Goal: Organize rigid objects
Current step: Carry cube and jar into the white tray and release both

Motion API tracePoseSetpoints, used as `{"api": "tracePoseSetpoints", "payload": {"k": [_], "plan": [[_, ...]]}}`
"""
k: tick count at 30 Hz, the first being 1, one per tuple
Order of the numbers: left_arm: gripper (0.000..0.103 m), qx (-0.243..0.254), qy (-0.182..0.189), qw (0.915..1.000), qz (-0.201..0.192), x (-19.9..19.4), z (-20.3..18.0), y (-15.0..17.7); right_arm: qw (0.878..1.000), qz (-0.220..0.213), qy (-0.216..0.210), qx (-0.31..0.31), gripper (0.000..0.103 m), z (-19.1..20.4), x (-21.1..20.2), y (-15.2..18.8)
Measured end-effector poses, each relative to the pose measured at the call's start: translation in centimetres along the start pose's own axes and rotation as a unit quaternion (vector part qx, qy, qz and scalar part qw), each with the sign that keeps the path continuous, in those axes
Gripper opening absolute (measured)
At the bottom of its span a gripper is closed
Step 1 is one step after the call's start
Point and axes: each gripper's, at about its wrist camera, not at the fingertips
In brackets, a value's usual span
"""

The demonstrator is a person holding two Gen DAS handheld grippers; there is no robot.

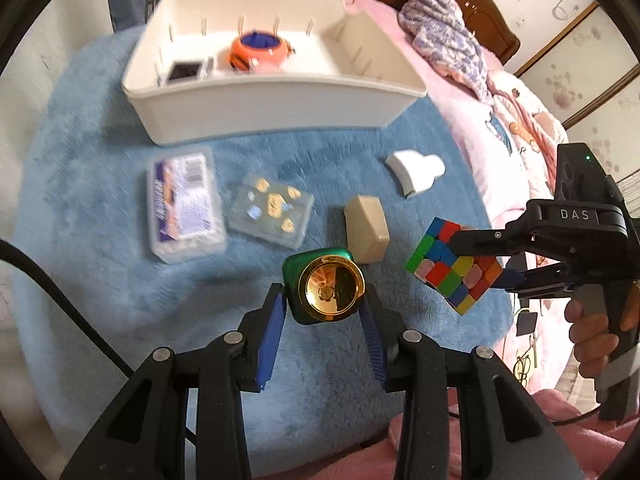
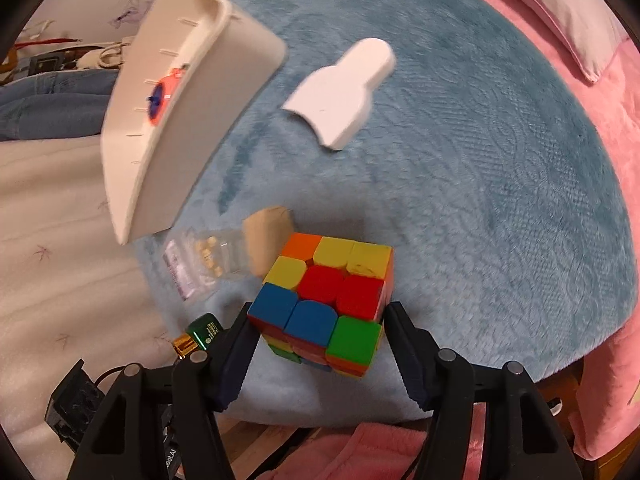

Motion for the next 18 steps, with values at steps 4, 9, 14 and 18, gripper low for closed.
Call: {"api": "tracePoseSetpoints", "payload": {"k": [4,9,14,18], "plan": [[0.040,0.003,0.002,0.9996,-0.027,-2.6,0.5,-1.1,1.000,-0.017,-0.015,-0.018,0.064,2.0,-2.0,0.2],[0.040,0.018,0.006,0.9984,-0.054,-5.1,0.7,-3.0,0.998,-0.048,-0.022,-0.046,0.064,4.8,-4.5,-0.1],[0.040,0.037,0.008,0.9957,-0.085,-7.2,0.6,-5.4,0.994,-0.085,-0.027,-0.067,0.064,7.4,-7.2,-1.3],[0.040,0.045,0.017,0.9929,-0.109,-8.2,0.7,-7.6,0.989,-0.117,-0.021,-0.083,0.064,9.4,-8.8,-2.6]]}}
Point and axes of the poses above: each gripper's, at about its wrist camera, not at the fingertips, and x roughly the way its jaws point, z to its left, y to its underside, and after that the axes turned 11 degrees about y, right-handed
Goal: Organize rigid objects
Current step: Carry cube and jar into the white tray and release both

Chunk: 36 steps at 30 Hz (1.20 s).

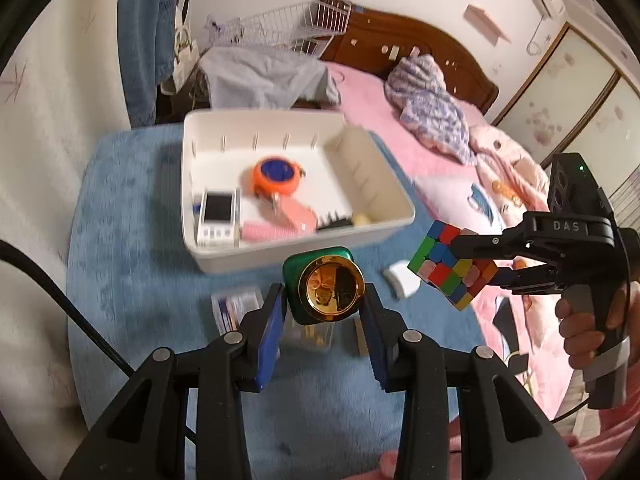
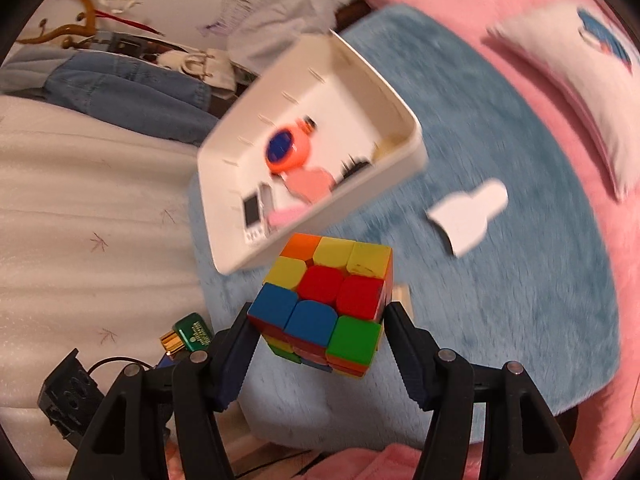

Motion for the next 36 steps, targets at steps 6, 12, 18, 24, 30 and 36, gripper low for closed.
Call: {"api": "tracePoseSetpoints", "payload": {"k": [6,12,18,24,30,36], "plan": [[0.040,0.016,0.003,0.9997,-0.019,0.4,0.8,-2.6,0.998,-0.050,0.014,-0.020,0.064,1.9,-0.9,-3.1],[0.041,0.019,0.000,0.9995,-0.025,2.1,2.4,-5.4,0.995,-0.090,0.023,-0.034,0.064,2.7,-0.2,-6.2],[0.041,0.007,-0.008,0.9999,-0.011,5.2,4.5,-7.2,0.990,-0.118,0.048,-0.054,0.064,3.3,1.5,-9.0],[0.041,-0.011,-0.013,0.9999,0.002,8.0,6.3,-8.5,0.983,-0.150,0.062,-0.083,0.060,3.8,3.7,-11.0],[0.041,-0.032,-0.022,0.9992,0.005,10.0,7.7,-9.5,0.980,-0.160,0.064,-0.105,0.059,4.1,5.9,-12.2],[0.041,-0.026,-0.026,0.9993,0.011,11.1,7.7,-10.1,0.979,-0.156,0.071,-0.108,0.059,4.1,7.0,-13.0]]}}
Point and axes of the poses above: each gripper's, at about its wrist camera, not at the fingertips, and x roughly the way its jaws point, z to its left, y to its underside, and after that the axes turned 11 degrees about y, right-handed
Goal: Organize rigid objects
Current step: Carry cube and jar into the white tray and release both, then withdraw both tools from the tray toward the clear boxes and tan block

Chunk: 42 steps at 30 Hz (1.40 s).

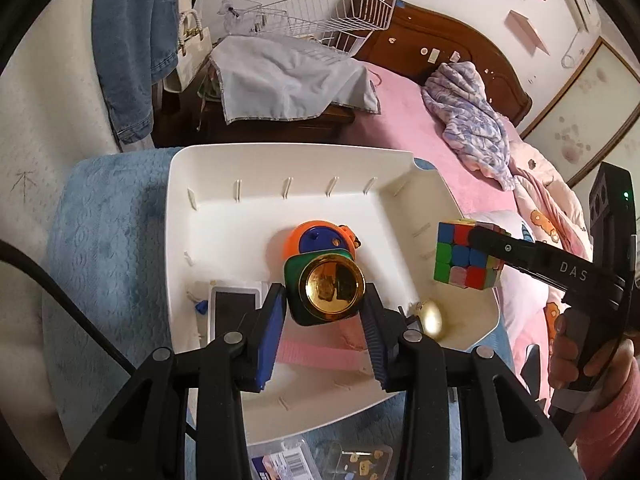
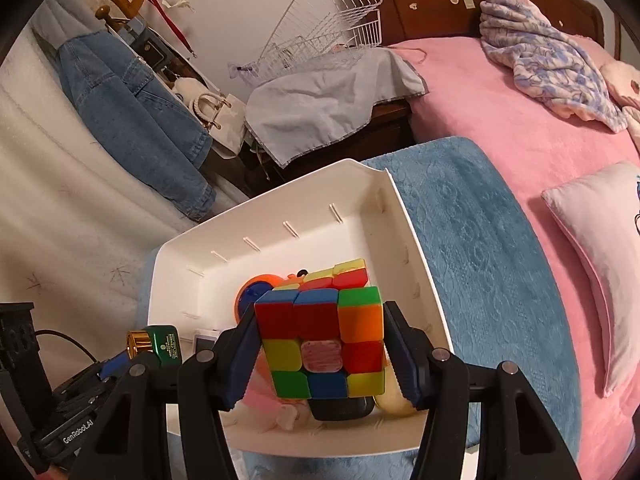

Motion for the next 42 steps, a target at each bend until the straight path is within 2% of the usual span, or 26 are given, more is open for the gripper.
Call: {"api": "tracePoseSetpoints", "payload": {"k": [8,9,11,13,20,24,26,33,39,42], "plan": [[0.042,-0.001,-0.010,0.9999,-0.003,0.0,-0.7,-0.4,1.000,0.001,0.002,-0.003,0.058,-0.5,-0.2,-0.2],[0.044,0.000,-0.009,0.9999,-0.009,-0.3,-0.9,-0.5,1.000,0.001,-0.001,-0.002,0.058,-0.6,-0.4,-0.2],[0.062,-0.002,-0.005,0.9997,-0.023,-1.1,-1.4,-0.9,1.000,0.003,-0.010,-0.003,0.060,-0.7,-0.9,-0.2],[0.069,-0.005,-0.001,0.9992,-0.039,-2.1,-1.9,-1.3,1.000,-0.009,-0.019,-0.003,0.060,-0.9,-1.9,-0.3],[0.077,-0.019,0.004,0.9944,-0.104,-6.6,-4.2,-1.9,0.995,-0.086,-0.022,-0.043,0.060,-0.8,-7.6,0.0],[0.079,-0.015,-0.016,0.9909,-0.133,-9.0,-6.0,-0.6,0.992,-0.109,-0.037,-0.050,0.061,-1.6,-10.4,0.6],[0.081,-0.017,-0.025,0.9892,-0.143,-10.1,-6.8,0.4,0.991,-0.118,-0.048,-0.050,0.065,-2.1,-11.6,1.3],[0.083,-0.028,-0.058,0.9855,-0.157,-12.6,-9.0,4.0,0.983,-0.155,-0.066,-0.076,0.073,-3.5,-15.7,5.0],[0.086,-0.031,-0.085,0.9841,-0.152,-13.8,-10.4,6.6,0.968,-0.207,-0.064,-0.126,0.077,-3.9,-18.7,8.6],[0.087,-0.035,-0.095,0.9839,-0.147,-14.2,-10.9,7.7,0.955,-0.247,-0.055,-0.152,0.080,-4.1,-20.0,10.7]]}}
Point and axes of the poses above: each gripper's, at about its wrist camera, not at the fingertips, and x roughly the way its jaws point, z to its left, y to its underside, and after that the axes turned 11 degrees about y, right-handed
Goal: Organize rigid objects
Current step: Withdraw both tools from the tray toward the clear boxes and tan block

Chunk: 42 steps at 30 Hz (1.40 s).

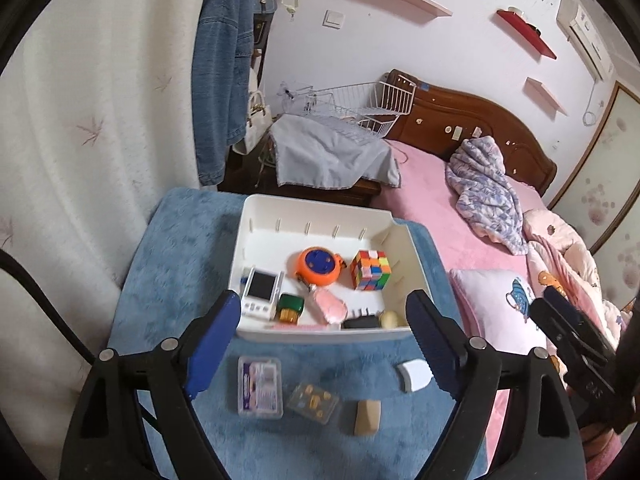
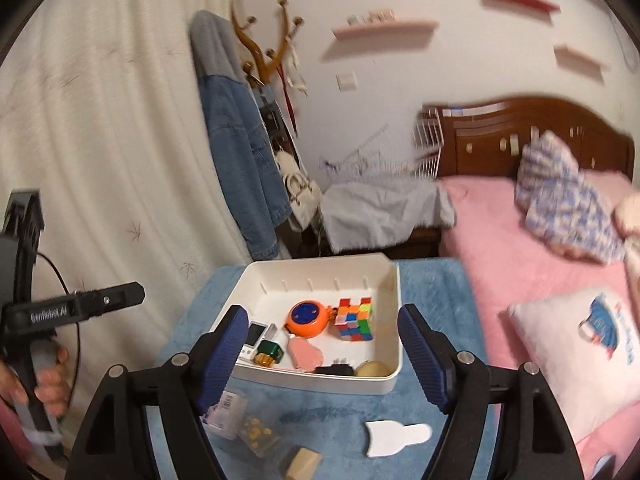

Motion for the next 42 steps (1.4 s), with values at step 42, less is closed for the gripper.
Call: {"api": "tracePoseSetpoints", "payload": {"k": [42], "plan": [[0.088,-0.168,-0.084,0.9251,0.330,15.0,10.3,9.3,0.875,0.110,-0.169,-0.440,0.081,7.5,5.8,13.8]]}}
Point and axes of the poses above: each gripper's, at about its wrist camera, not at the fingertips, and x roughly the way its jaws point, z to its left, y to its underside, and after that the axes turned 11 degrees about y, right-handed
